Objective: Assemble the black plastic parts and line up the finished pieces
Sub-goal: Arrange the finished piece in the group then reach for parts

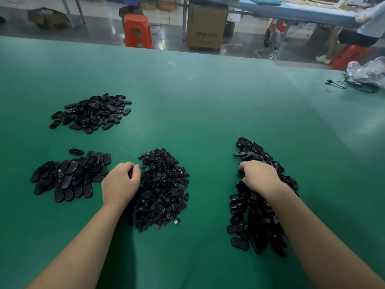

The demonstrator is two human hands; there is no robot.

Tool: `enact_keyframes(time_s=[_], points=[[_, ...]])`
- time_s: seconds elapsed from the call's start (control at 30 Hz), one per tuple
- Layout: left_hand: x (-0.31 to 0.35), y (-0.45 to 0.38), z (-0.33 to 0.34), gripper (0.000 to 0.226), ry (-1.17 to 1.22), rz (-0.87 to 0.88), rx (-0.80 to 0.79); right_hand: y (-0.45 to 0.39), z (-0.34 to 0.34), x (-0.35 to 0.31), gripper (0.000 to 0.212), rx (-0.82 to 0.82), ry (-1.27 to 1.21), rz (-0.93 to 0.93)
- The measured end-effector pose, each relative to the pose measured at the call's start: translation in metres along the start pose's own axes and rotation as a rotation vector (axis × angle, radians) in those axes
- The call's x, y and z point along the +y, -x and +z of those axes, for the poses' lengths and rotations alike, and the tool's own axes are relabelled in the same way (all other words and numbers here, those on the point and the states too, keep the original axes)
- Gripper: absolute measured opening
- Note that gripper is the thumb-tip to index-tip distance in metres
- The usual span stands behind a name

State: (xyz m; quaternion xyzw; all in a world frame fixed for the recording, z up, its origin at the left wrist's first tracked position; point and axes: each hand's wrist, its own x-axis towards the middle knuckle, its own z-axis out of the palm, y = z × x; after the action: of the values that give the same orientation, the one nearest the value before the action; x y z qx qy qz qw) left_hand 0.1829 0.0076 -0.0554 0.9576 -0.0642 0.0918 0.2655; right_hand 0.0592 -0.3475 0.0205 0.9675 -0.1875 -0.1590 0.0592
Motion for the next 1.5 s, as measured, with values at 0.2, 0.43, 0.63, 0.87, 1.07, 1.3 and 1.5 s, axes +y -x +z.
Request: enact_keyframes(time_s=[0.2,0.43,0.63,0.87,1.07,1.3,1.5], points=[[0.0,0.0,0.0,0.026,0.001,0.005,0.007,-0.002,-0.002,0.0,0.029,0.006,-0.094,-0.046],[0.0,0.0,-0.001,0.025,-0.002,0.002,0.005,-0.005,0.001,-0.011,0.027,-0.05,-0.256,-0.157],[0.001,0.0,-0.001,0.025,-0.001,0.005,0.006,-0.01,0.007,-0.017,0.026,0.013,-0.327,-0.178],[0.002,0.0,-0.001,0.024,-0.006,0.006,0.009,-0.008,0.002,-0.023,0.034,0.0,-0.41,-0.199],[0.002,0.0,-0.001,0.025,-0.005,0.001,0.007,-0.008,0.001,-0.044,0.049,-0.012,-0.445,-0.238],[0.002,0.001,-0.002,0.025,-0.001,-0.004,-0.004,-0.003,0.004,-0.042,0.053,-0.036,-0.405,-0.146],[0.002,0.001,-0.002,0.025,0.008,-0.006,-0.005,-0.003,0.002,-0.041,0.043,-0.028,-0.36,-0.142]])
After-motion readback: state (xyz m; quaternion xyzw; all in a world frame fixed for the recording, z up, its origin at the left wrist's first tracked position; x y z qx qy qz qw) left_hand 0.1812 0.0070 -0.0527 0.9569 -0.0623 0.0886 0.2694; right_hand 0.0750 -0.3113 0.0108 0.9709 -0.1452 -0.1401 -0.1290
